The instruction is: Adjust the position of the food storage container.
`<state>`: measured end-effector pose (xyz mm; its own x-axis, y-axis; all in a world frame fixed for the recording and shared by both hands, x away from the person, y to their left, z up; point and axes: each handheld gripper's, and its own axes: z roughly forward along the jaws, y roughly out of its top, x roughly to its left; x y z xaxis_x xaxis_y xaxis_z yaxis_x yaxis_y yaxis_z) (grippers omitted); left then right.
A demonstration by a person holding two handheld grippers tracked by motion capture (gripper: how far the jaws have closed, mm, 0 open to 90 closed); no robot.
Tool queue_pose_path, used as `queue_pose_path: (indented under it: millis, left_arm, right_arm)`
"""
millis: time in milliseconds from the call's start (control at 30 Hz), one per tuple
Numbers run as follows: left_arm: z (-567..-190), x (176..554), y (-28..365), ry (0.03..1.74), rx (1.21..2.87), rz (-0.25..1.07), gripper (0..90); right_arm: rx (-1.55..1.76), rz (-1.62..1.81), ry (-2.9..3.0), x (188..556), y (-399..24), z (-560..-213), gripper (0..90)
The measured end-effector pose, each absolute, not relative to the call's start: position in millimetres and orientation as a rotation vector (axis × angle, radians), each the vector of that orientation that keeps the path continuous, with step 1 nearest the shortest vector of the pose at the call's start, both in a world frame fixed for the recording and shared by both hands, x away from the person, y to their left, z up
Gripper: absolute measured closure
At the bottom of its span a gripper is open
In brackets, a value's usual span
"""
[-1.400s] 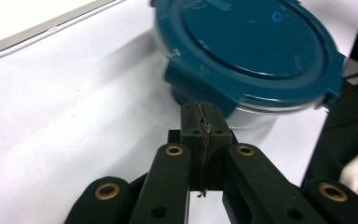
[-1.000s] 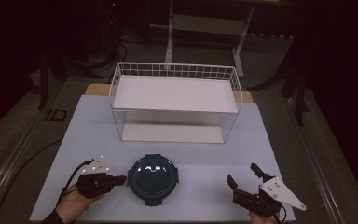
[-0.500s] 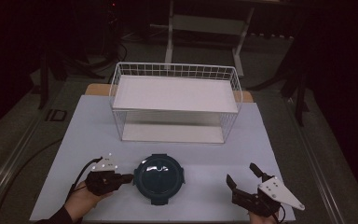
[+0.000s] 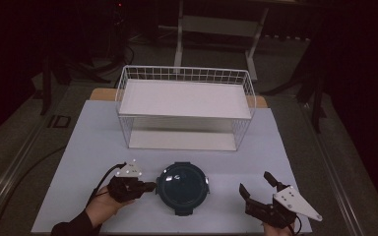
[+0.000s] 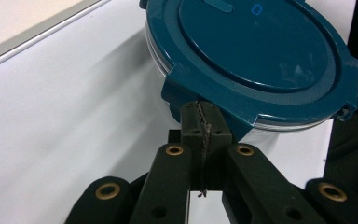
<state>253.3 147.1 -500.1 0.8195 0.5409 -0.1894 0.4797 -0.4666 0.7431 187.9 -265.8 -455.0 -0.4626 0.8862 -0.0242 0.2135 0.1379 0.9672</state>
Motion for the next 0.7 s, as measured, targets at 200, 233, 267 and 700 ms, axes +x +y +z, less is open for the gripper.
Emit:
queue_pose_path:
  millis: [200,233,267,700]
  left_arm:
    - [-500.5,257.0,133.4,0.722,2.145,0.082,89.7]
    - [-500.5,257.0,133.4,0.722,2.145,0.082,89.7]
    - [-501.0,257.5,130.5,0.717,2.141,0.082,89.7]
    - [-494.3,258.9,139.7,0.734,2.033,0.077,36.1]
  right_arm:
    - [1.052,1.354,1.793,188.3,-265.1,-455.4,12.4]
    - [1.052,1.354,1.793,188.3,-265.1,-455.4,12.4]
    - [1.051,1.352,1.794,188.3,-264.9,-455.4,12.4]
    - [1.047,1.37,1.807,188.8,-264.7,-457.5,12.4]
